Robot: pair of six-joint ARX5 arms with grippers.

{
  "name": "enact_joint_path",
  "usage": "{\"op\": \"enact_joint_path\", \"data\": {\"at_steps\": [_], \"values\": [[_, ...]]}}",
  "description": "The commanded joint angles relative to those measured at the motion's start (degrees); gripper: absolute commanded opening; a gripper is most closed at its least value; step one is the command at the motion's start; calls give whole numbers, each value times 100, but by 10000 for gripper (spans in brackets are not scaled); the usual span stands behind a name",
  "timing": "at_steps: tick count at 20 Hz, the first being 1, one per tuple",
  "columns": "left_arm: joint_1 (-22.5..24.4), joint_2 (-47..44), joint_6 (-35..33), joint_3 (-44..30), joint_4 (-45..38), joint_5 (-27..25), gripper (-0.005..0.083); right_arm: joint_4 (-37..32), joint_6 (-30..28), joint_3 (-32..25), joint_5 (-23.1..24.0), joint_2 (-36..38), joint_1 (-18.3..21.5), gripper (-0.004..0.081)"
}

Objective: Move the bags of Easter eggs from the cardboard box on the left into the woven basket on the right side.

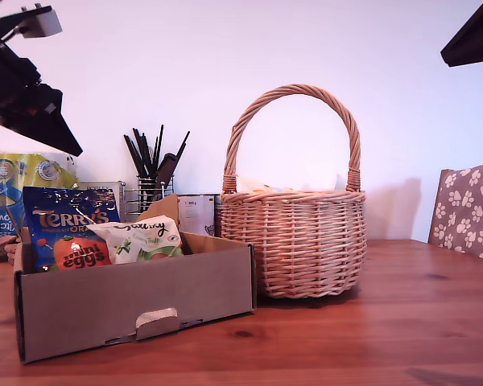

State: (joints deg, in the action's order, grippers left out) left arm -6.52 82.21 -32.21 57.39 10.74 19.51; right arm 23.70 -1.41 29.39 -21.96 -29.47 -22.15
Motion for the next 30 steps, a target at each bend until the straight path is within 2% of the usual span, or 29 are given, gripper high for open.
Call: {"op": "enact_joint_path", "data": {"at_steps": [1,12,15,17,22,26,30], "values": [[59,153,-474,-15,-221,39,590,-15,-15,42,0,11,2,-13],[514,1110,-535,90,-138,243,584,13,-15,42,-2,11,2,-13],[509,1113,-514,90,238,553,532,9,-15,42,-4,11,2,-13],[461,1113,-455,90,601,881,528,-11,-13,42,-15,11,2,-13],[223,1117,-378,90,1217,1178,528,-24,-13,42,-48,11,2,-13],[-109,1174,-378,90,1235,1163,525,-26,-13,42,-55,11,2,-13],[-354,1738,-380,90,1292,721,461,-26,-13,42,-61,11,2,-13]]}}
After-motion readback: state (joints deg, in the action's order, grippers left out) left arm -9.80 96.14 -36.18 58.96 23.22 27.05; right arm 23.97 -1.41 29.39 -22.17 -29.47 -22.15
